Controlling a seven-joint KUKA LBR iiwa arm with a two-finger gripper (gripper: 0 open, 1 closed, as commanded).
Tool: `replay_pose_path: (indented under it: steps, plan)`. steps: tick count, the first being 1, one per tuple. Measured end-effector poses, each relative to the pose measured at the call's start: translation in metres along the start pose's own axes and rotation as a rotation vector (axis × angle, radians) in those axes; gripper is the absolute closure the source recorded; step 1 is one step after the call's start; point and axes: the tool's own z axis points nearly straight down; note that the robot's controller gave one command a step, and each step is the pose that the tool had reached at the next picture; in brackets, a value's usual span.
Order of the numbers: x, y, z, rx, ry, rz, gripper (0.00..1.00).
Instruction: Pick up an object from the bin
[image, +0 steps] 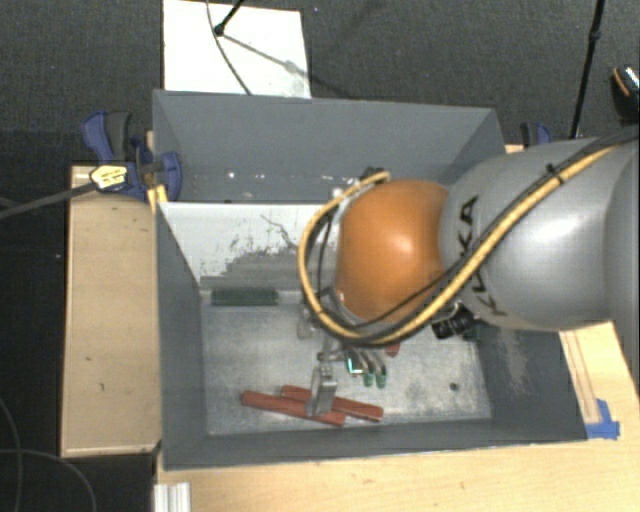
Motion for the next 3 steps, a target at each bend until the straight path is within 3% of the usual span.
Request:
replay_pose_path:
  steps: [1,2,3]
  plan:
    - [-0.009,0.025,0.113,0.0,-0.006,-0.173,0.0]
    - [-0.01,0.024,0.111,-0.001,-0.008,-0.163,1.0]
    - [-0.002,-0.008,-0.021,-0.001,-0.015,-0.195,1.0]
